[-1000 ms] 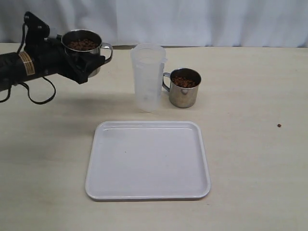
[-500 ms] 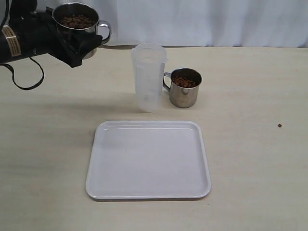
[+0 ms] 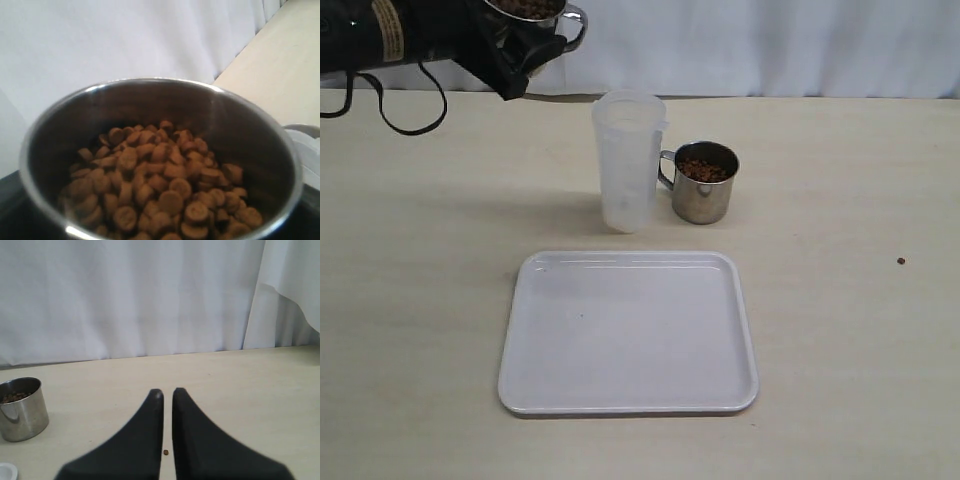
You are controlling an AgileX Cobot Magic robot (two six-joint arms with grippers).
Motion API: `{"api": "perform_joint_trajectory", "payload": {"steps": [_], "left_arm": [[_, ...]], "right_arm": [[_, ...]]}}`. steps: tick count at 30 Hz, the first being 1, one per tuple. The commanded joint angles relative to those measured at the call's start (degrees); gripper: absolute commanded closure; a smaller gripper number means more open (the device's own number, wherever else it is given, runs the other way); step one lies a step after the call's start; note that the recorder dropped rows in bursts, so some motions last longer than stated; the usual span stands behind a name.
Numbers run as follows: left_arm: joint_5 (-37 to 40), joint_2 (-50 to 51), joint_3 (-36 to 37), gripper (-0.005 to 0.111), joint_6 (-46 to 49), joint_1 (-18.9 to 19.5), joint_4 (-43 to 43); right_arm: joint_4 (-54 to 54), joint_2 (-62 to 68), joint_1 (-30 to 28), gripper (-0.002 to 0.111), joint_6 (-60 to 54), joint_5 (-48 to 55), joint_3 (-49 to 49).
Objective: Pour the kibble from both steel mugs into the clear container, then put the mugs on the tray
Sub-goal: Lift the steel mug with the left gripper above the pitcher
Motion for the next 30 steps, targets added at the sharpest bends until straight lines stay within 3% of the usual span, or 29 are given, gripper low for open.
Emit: {"api": "perform_joint_trajectory", "payload": {"steps": [1, 21, 30], "left_arm": [[2.9, 0.0, -2.9, 0.107, -2.6, -0.7, 3.3], [6.1, 5.2, -6.9, 0.107, -1.9, -0.8, 7.6], [10.1, 5.2, -8.2, 0.107, 1.5, -4.6, 8.0]], "right_arm": [[0.2, -0.2, -0.4, 0.103, -0.2, -0.2, 0.3], [0.2, -0.2, -0.3, 0.103, -0.2, -0.2, 0.3], [0.2, -0.2, 1.6, 0.103, -0.2, -0.2, 0.3]]}}
